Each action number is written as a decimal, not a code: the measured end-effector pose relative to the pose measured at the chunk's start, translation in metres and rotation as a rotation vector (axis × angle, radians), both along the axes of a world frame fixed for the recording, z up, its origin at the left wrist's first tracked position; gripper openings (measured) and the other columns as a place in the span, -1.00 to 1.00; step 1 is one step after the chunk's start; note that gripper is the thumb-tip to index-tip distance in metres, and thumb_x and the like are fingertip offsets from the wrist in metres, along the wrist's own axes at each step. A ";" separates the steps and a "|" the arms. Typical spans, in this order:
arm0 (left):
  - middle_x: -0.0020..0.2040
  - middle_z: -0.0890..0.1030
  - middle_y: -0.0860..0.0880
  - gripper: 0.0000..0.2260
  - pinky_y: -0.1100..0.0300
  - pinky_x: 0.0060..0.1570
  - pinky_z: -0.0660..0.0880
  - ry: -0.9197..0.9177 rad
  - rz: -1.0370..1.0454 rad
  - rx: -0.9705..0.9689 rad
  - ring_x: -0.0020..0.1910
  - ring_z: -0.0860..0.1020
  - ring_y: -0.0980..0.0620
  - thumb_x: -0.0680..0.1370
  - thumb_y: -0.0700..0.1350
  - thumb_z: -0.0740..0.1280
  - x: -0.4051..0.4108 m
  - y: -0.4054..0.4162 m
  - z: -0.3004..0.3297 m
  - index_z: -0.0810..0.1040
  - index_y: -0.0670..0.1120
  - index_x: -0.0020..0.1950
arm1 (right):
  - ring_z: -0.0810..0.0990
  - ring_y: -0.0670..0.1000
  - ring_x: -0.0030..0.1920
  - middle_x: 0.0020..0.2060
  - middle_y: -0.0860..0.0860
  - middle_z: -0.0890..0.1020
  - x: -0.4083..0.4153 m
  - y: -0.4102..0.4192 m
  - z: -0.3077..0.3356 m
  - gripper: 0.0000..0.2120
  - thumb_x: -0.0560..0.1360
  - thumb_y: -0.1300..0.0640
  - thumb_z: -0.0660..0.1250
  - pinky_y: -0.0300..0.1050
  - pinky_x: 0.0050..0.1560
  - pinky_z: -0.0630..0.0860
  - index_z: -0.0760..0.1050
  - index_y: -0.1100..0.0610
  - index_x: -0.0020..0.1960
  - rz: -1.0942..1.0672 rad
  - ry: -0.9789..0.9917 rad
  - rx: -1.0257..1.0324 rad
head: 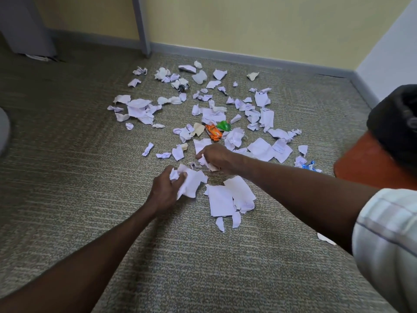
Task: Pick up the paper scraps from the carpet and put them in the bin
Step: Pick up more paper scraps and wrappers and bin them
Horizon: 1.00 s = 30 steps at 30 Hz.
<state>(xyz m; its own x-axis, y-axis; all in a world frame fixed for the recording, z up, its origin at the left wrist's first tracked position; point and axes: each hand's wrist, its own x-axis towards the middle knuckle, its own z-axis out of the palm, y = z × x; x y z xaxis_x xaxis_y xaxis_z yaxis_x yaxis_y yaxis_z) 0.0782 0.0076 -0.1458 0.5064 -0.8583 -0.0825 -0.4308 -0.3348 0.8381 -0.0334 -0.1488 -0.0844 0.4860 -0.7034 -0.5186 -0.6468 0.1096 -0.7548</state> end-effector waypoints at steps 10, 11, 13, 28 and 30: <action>-0.31 0.52 -0.12 -0.81 0.23 -0.47 0.32 0.495 0.157 -0.145 -0.38 0.46 -0.03 0.59 -0.03 0.29 -0.027 -0.080 0.080 0.55 -0.14 0.02 | 0.54 0.09 -0.17 -0.19 0.10 0.57 -0.007 0.003 0.073 -0.74 0.55 0.00 0.20 -0.08 -0.15 0.40 0.50 0.20 0.01 -0.127 -0.104 -0.060; -0.36 0.51 -0.13 -0.81 0.23 -0.49 0.30 0.545 0.157 -0.164 -0.42 0.44 -0.03 0.59 -0.05 0.29 -0.031 -0.087 0.092 0.55 -0.17 -0.03 | 0.61 0.15 -0.08 -0.12 0.14 0.63 -0.010 0.001 0.081 -0.65 0.54 -0.06 0.19 -0.05 -0.12 0.44 0.52 0.22 0.07 -0.141 -0.135 -0.059; -0.48 0.51 -0.09 -0.81 0.26 -0.51 0.30 0.577 0.137 -0.201 -0.50 0.43 -0.02 0.58 -0.12 0.28 -0.042 -0.103 0.121 0.54 -0.17 -0.19 | 0.63 0.17 -0.14 -0.15 0.16 0.65 -0.017 -0.005 0.099 -0.54 0.51 -0.17 0.15 -0.08 -0.20 0.45 0.56 0.21 0.04 -0.164 -0.200 -0.065; -0.35 0.56 -0.03 -0.84 0.28 -0.37 0.45 0.729 -0.028 -0.308 -0.35 0.53 -0.01 0.50 -0.24 0.32 -0.210 -0.197 0.227 0.51 -0.07 -0.27 | 0.66 0.12 -0.10 -0.08 0.07 0.69 -0.140 -0.064 0.164 -0.57 0.30 -0.07 0.29 -0.12 -0.24 0.56 0.60 0.14 0.07 -0.927 -0.690 -0.147; -0.30 0.61 -0.03 -0.86 0.12 -0.19 0.52 0.765 -0.044 -0.294 -0.22 0.58 -0.04 0.48 -0.20 0.37 -0.242 -0.210 0.228 0.52 -0.08 -0.28 | 0.64 0.09 -0.14 -0.11 0.02 0.66 -0.170 -0.076 0.163 -0.66 0.42 -0.04 0.26 -0.19 -0.25 0.55 0.57 0.14 0.07 -0.965 -0.677 -0.196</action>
<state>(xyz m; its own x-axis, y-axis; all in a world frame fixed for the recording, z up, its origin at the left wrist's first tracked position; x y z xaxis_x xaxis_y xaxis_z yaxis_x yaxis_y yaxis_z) -0.1636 -0.2022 0.0826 0.3665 -0.9165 -0.1600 0.2876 -0.0520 0.9563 -0.2030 -0.2253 0.0785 -0.1534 -0.9668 -0.2044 0.1751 0.1770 -0.9685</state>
